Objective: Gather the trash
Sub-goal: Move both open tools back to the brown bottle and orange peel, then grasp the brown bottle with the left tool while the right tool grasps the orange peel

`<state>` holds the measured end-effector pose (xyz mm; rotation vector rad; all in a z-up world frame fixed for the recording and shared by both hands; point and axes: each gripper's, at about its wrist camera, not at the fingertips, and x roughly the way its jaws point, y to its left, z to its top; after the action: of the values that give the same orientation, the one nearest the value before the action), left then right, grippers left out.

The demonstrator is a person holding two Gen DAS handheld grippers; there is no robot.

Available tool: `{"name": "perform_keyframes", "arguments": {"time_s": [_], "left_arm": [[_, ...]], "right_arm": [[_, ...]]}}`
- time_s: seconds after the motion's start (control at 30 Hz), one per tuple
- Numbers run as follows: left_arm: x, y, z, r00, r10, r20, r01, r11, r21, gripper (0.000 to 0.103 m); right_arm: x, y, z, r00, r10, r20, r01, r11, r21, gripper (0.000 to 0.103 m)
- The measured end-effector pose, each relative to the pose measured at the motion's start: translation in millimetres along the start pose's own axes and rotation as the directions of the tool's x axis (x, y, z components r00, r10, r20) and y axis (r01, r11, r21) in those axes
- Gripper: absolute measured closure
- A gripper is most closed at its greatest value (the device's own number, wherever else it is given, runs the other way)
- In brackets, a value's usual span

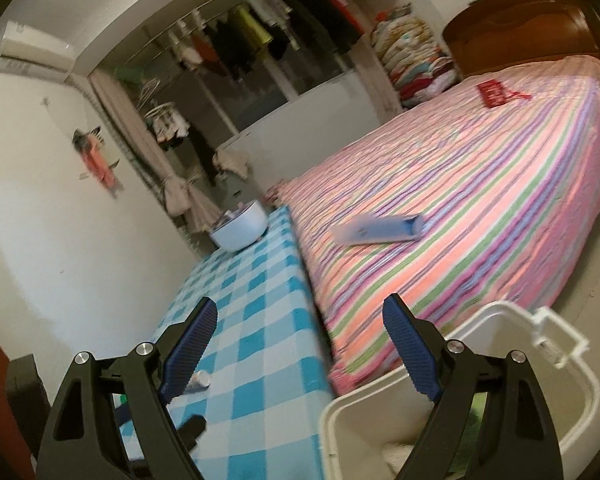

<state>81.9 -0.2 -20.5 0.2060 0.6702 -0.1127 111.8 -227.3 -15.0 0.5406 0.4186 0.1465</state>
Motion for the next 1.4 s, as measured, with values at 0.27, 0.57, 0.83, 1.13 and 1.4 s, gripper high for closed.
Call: {"name": "perform_keyframes", "arguments": {"time_s": [0.27, 0.57, 0.83, 1.13, 1.4], "left_arm": [[12.3, 102.9, -19.6, 0.993, 0.086, -0.081, -0.101, 0.971, -0.216, 0.019], [42.3, 173.8, -35.9, 0.976, 0.109, -0.189, -0.179, 0.897, -0.404, 0.019], [69.4, 192.9, -39.7, 0.962, 0.093, -0.255, -0.204, 0.867, -0.455, 0.019], [100.5, 203.4, -35.2, 0.947, 0.075, -0.311, -0.225, 0.847, -0.481, 0.019], [117.6, 217.4, -46.9, 0.937, 0.037, -0.346, -0.226, 0.82, -0.526, 0.031]], "right_arm": [[33.3, 44.8, -21.7, 0.995, 0.062, -0.075, -0.066, 0.996, -0.055, 0.02], [87.9, 104.4, -45.6, 0.972, 0.121, -0.203, -0.153, 0.977, -0.15, 0.02], [135.3, 148.6, -68.9, 0.933, 0.144, -0.329, -0.236, 0.936, -0.26, 0.02], [163.4, 159.5, -70.4, 0.905, 0.177, -0.387, -0.288, 0.924, -0.25, 0.02], [199.2, 195.4, -77.4, 0.838, 0.237, -0.492, -0.417, 0.86, -0.295, 0.02]]}}
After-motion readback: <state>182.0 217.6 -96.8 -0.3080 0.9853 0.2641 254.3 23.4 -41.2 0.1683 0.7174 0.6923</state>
